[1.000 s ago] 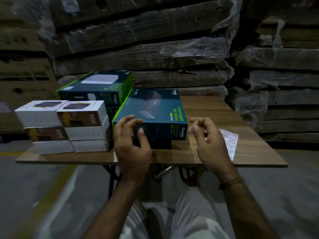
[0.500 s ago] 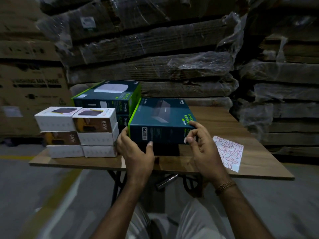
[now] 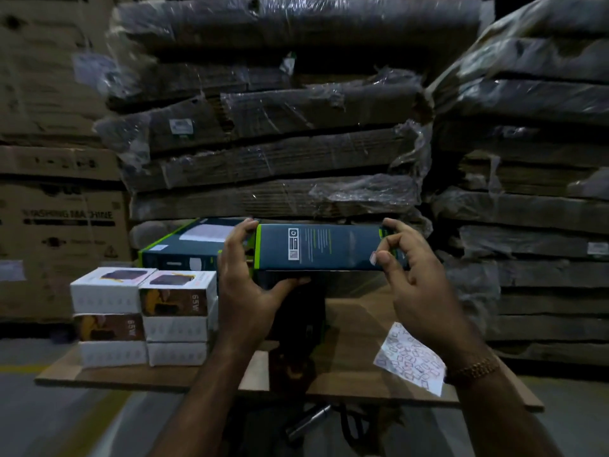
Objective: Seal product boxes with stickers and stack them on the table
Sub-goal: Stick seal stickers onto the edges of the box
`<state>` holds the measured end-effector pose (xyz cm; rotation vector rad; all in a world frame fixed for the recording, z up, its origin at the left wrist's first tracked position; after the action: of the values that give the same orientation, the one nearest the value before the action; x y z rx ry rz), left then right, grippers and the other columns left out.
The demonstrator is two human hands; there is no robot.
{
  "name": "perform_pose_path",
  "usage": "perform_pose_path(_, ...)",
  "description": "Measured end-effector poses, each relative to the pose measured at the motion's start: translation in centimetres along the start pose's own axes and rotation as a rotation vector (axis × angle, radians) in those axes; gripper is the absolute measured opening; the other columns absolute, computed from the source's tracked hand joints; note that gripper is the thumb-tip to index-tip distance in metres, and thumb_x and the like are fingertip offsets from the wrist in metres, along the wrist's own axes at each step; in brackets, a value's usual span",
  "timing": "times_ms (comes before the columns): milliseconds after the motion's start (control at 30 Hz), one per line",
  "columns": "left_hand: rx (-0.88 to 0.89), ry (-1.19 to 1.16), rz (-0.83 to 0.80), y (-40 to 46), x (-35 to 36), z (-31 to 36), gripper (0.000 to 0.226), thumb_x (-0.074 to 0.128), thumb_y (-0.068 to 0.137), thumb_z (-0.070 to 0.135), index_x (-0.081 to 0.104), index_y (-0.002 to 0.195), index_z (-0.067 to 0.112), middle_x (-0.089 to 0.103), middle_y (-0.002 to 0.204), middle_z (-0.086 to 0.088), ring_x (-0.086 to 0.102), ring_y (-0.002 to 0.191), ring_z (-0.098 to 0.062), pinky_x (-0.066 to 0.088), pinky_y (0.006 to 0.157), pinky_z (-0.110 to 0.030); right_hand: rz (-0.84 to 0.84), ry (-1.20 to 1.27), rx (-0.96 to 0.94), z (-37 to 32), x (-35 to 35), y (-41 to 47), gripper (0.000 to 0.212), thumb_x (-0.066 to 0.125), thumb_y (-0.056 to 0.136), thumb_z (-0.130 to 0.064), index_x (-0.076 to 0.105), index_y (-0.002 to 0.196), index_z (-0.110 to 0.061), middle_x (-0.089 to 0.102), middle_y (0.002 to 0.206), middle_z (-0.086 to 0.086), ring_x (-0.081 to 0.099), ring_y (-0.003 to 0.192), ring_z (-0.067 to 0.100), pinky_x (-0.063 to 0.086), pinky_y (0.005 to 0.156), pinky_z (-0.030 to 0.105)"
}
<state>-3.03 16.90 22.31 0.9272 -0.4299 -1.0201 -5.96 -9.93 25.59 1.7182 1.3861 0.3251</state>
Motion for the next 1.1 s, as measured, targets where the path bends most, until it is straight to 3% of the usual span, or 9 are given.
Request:
perform_pose_path(100,-0.002,-0.086,-0.005,0.5,-0.3,1.5,0.104,0.093,0.070,0.054,0.040,0.157,0.030,0.054,0.147,0.005,0.054,0.136,-0.018,0.052,0.109,-0.051,0.042,-0.027,-0.073,-2.4,-1.3,0.4,0.018,0.056,0.108,-0.017,0.059,0.095,-0.028,0.053,0.129,-0.036,0.037,0.146,-0.006,0.042,0.112,0.038)
perform_pose_path(200,0.004,-0.194,-0.031,1.2,-0.5,3.1,0.100,0.094,0.079,0.046,0.036,0.158,0.029,0.053,0.147,0.011,0.055,0.137,-0.013,0.051,0.113,-0.046,0.104,-0.073,-0.124,-3.9,-2.2,0.6,0.014,0.054,0.109,-0.024,0.059,0.098,-0.032,0.059,0.132,-0.017,0.046,0.141,0.009,0.045,0.112,0.049)
perform_pose_path(300,-0.023,-0.247,-0.057,1.6,-0.5,4.2,0.095,0.090,0.081,0.042,0.035,0.157,0.025,0.056,0.141,0.021,0.057,0.131,-0.003,0.051,0.112,-0.035,0.129,-0.055,-0.143,-5.1,-3.1,0.8,0.011,0.050,0.106,-0.034,0.058,0.099,-0.036,0.061,0.132,-0.018,0.050,0.136,0.012,0.047,0.110,0.052)
perform_pose_path(500,-0.070,-0.282,-0.082,1.2,0.1,4.5,0.096,0.084,0.079,0.059,0.037,0.158,0.030,0.056,0.149,0.008,0.056,0.137,-0.010,0.049,0.116,-0.048,0.081,-0.135,-0.145,-6.3,-2.4,0.2,0.010,0.050,0.104,-0.038,0.056,0.097,-0.041,0.062,0.126,-0.028,0.055,0.130,0.009,0.038,0.111,0.067)
perform_pose_path(700,-0.095,-0.278,-0.116,0.4,0.4,2.9,0.098,0.085,0.079,0.063,0.035,0.160,0.045,0.049,0.157,0.005,0.052,0.144,-0.016,0.049,0.117,-0.049,0.023,-0.076,-0.099,-5.4,-2.1,0.0,0.015,0.053,0.109,-0.027,0.060,0.097,-0.032,0.066,0.120,-0.019,0.055,0.124,0.005,0.050,0.104,0.052)
perform_pose_path(867,-0.089,-0.243,-0.167,0.4,1.3,1.9,0.088,0.083,0.085,0.055,0.036,0.159,0.047,0.044,0.157,0.006,0.049,0.144,-0.016,0.053,0.112,-0.049,-0.030,-0.290,-0.122,-5.4,-0.7,0.8,0.017,0.053,0.108,-0.024,0.055,0.093,-0.033,0.064,0.104,-0.018,0.048,0.107,-0.011,0.037,0.112,0.067)
perform_pose_path(967,-0.072,-0.190,-0.136,0.9,1.3,1.8,0.073,0.083,0.088,0.046,0.046,0.151,0.044,0.049,0.148,0.006,0.051,0.138,-0.010,0.052,0.112,-0.045,-0.086,-0.327,-0.149,-5.4,0.2,2.0,0.014,0.056,0.107,-0.019,0.058,0.096,-0.028,0.059,0.100,-0.012,0.052,0.099,0.006,0.048,0.095,0.047)
perform_pose_path(1033,-0.079,-0.188,-0.143,1.4,1.3,1.5,0.069,0.084,0.085,0.044,0.051,0.145,0.041,0.054,0.143,0.007,0.054,0.134,-0.011,0.051,0.112,-0.047,-0.128,-0.336,-0.152,-5.2,0.9,2.7,0.012,0.056,0.107,-0.018,0.059,0.098,-0.025,0.057,0.099,-0.009,0.053,0.097,0.011,0.044,0.082,0.027)
perform_pose_path(1100,-0.101,-0.226,-0.176,1.9,1.6,1.1,0.067,0.087,0.082,0.041,0.054,0.140,0.037,0.058,0.139,0.007,0.058,0.132,-0.016,0.051,0.112,-0.051,-0.136,-0.371,-0.167,-5.2,1.5,3.2,0.013,0.057,0.107,-0.015,0.059,0.097,-0.024,0.055,0.098,-0.009,0.051,0.096,0.011,0.035,0.078,0.013)
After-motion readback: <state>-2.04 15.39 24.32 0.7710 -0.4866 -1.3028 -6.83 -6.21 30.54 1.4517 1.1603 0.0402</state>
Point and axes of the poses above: each hand's wrist, its own y-axis towards the middle knuckle, its own x-axis out of the palm, z = x × y, the point moved 10 cm from there along y, towards the middle knuckle
